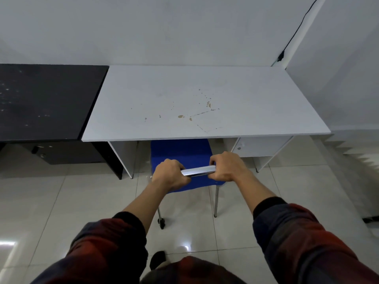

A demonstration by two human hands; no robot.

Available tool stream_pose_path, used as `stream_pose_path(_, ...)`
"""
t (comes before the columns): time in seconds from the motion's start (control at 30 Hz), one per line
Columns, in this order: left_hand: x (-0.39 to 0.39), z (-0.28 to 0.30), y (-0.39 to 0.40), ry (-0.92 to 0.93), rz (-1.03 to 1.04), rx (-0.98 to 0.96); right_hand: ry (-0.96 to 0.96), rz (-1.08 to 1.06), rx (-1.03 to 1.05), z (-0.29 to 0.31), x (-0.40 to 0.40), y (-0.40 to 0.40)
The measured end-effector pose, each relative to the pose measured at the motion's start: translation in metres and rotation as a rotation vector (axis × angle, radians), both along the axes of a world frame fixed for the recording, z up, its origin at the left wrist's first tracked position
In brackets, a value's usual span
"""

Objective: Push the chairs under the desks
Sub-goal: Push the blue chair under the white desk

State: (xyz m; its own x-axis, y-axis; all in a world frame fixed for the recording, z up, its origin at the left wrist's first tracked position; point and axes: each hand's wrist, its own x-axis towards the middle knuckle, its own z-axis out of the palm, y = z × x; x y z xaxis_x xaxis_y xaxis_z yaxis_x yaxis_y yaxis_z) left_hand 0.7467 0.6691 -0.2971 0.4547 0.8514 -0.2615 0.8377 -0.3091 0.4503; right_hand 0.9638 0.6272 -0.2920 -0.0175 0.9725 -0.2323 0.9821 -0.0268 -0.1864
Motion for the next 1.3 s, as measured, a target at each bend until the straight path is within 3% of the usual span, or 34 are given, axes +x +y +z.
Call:
stream_pose_path(0.5, -0.01, 0.008, 0.034, 0.066, -0.143, 0.017, 0.009, -0.075, 0.08, -0.005, -0.011, 0.009)
stream_pose_path(1.3, -0.077, 0.0, 0.09, 0.067, -0.181, -0.027, -0.02, -0.253, 0.057, -0.01, -0.092, 0.036)
